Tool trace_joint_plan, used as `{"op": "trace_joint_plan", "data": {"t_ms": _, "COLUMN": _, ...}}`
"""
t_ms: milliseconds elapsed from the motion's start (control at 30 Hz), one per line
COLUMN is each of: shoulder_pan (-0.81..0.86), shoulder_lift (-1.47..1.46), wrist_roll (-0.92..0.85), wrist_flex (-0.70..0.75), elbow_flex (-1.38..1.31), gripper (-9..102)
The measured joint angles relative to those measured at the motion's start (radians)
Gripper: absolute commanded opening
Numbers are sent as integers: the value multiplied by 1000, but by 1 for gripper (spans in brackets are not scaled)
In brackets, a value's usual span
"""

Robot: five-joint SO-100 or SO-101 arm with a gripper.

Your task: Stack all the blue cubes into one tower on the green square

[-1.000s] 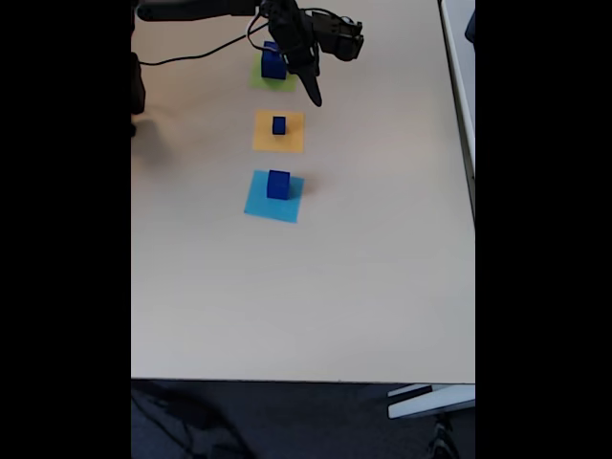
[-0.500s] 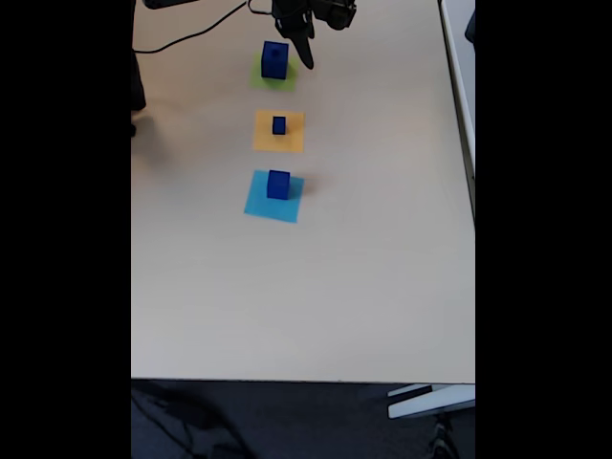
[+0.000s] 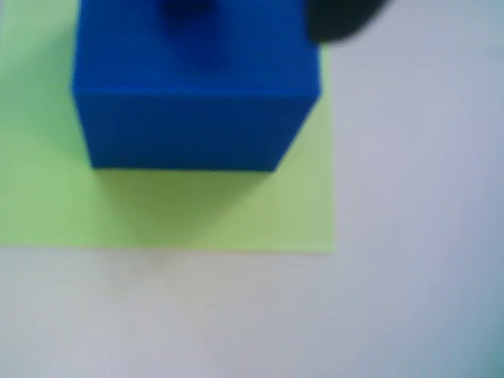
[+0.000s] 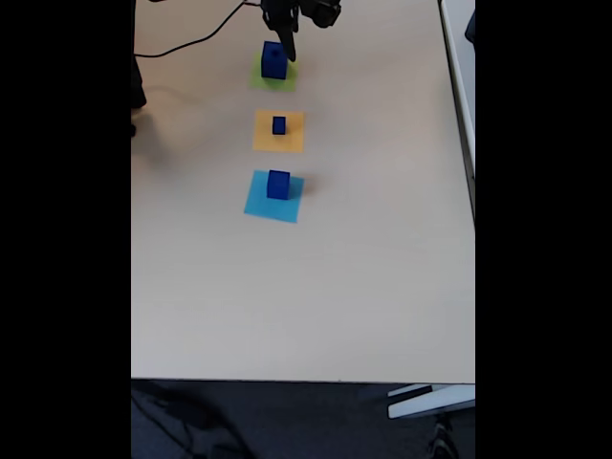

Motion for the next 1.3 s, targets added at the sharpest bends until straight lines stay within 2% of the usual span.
{"op": "trace_joint_plan", "data": {"t_ms": 500, "shoulder_pan": -103, "shoulder_lift": -37, "wrist_roll": 161, "wrist_flex": 0, "elbow_flex": 14, "gripper": 30}}
{"op": "trace_joint_plan", "data": {"t_ms": 1300, "shoulder_pan": -61, "shoulder_lift": -38, "wrist_roll": 123, "wrist_flex": -12, "elbow_flex": 126, "gripper": 22}}
